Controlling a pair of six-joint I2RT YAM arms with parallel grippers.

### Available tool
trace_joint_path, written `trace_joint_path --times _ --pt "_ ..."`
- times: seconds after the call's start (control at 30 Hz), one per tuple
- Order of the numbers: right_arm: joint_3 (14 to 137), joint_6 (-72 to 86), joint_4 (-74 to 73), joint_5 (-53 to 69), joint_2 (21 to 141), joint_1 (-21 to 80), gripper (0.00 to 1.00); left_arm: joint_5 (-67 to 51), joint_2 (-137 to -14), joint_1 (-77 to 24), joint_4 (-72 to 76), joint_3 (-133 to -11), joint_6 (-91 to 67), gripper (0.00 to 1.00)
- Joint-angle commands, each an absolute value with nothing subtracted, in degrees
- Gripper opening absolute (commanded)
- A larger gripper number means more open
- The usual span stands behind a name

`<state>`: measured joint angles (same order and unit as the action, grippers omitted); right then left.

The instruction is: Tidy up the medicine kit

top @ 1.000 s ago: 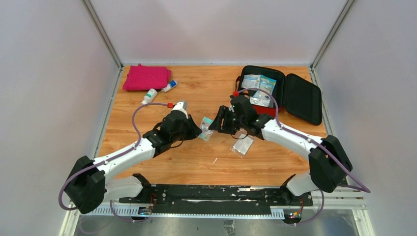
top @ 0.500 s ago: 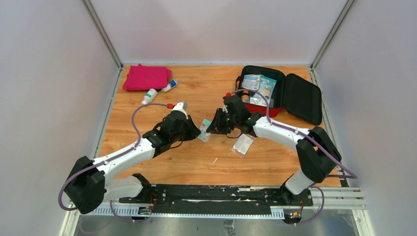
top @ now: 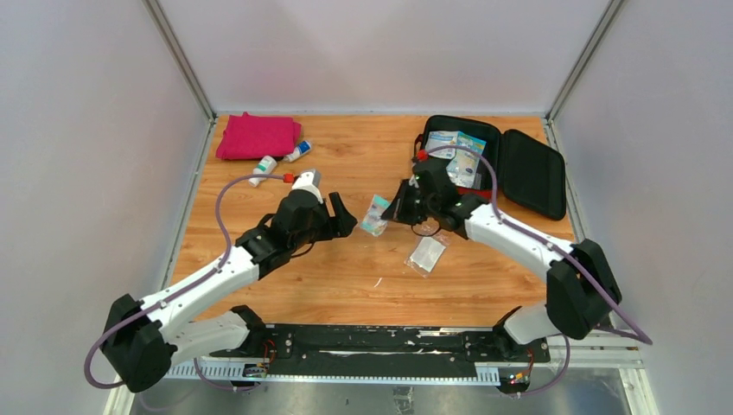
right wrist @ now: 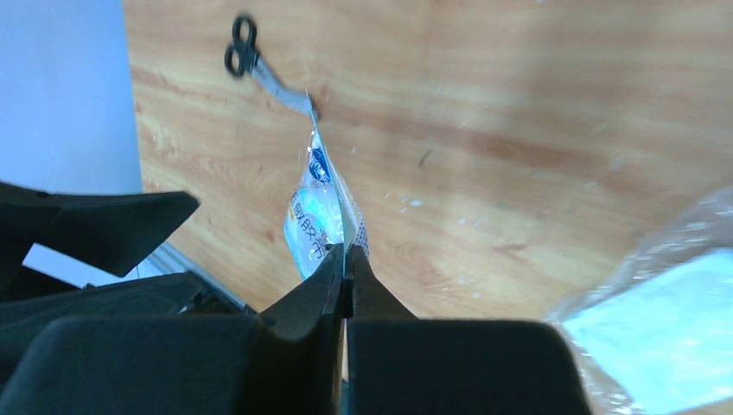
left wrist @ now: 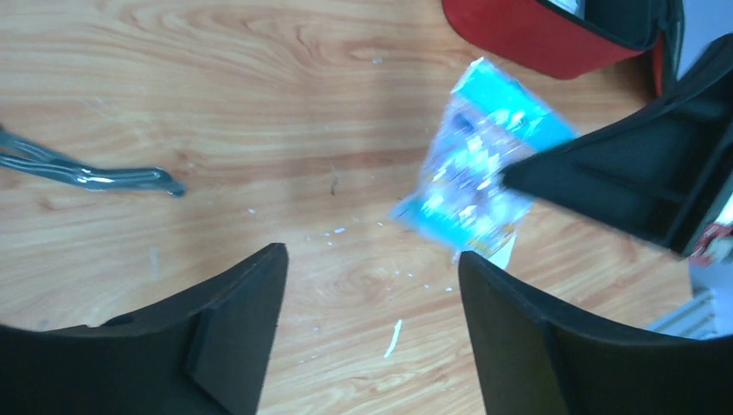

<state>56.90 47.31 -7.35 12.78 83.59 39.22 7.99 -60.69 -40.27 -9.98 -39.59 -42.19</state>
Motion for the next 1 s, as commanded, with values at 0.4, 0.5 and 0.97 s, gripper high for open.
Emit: trace_joint_path --times 0.4,0.5,0.97 --pt "73.32 29.46 -21.76 6.63 81.9 3.88 0.0 18.83 -50.95 -40.36 -25.04 -37.35 -38.11 0.93" --pt "78.77 27.41 -23.59 6.46 88.66 1.55 0.0 20.28 -50.05 -39.54 -27.62 -37.31 -38.25 0.94" --pt "95.75 23.83 -32.31 7.0 108.2 -2.64 0.23 17.57 -55.39 -30.35 -33.61 -46.26 -32.06 0.96"
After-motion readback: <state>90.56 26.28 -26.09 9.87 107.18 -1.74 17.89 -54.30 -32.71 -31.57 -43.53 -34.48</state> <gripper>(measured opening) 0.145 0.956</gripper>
